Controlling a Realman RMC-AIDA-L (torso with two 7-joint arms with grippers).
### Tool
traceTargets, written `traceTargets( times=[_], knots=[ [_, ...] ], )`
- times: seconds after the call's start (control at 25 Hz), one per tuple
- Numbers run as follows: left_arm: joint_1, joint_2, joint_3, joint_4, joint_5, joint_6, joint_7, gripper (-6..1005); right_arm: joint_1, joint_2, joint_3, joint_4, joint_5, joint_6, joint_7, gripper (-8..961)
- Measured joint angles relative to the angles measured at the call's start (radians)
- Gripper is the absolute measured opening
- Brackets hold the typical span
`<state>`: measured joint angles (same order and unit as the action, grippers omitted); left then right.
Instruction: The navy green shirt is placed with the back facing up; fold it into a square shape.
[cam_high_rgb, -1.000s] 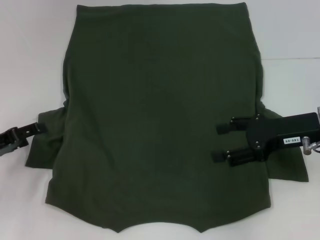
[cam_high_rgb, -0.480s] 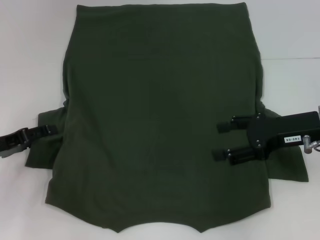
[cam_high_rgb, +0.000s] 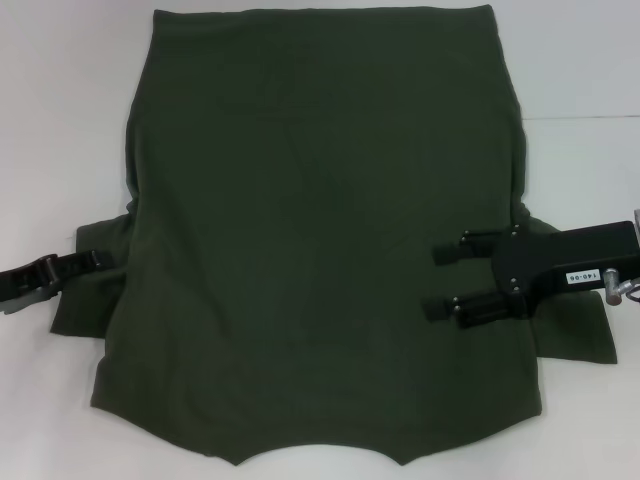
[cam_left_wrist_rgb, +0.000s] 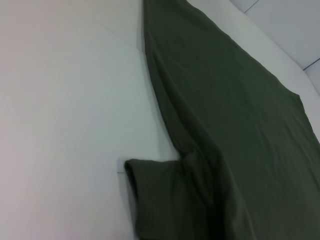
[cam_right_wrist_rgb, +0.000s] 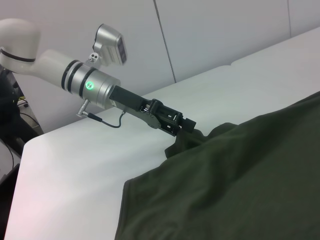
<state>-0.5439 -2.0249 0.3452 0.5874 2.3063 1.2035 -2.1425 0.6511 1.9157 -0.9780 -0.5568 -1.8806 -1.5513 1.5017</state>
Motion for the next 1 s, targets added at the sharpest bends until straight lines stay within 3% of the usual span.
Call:
traceTargets(
  times=[0.36, 0.48, 0.68, 1.0],
  knots=[
    [-0.004, 0.002, 0.000, -0.002, 0.022, -0.009, 0.000, 777, 0.004, 0.002, -0.001, 0.000, 0.000, 0.003, 0.001, 924],
    [-0.007, 0.003, 0.000, -0.007, 0.025, -0.011, 0.000, 601, 0.006, 0.003, -0.001, 0.000, 0.000, 0.006, 0.002, 924],
    [-0.007, 0.003, 0.000, -0.007, 0.025, -0.013, -0.001, 406, 0.007, 0.003, -0.002, 0.000, 0.000, 0.008, 0.003, 924],
    [-0.013, 0.006, 0.009, -0.020, 0.050, -0.031, -0.004, 383, 0.009, 0.003, -0.002, 0.000, -0.002, 0.010, 0.003, 925]
  ],
)
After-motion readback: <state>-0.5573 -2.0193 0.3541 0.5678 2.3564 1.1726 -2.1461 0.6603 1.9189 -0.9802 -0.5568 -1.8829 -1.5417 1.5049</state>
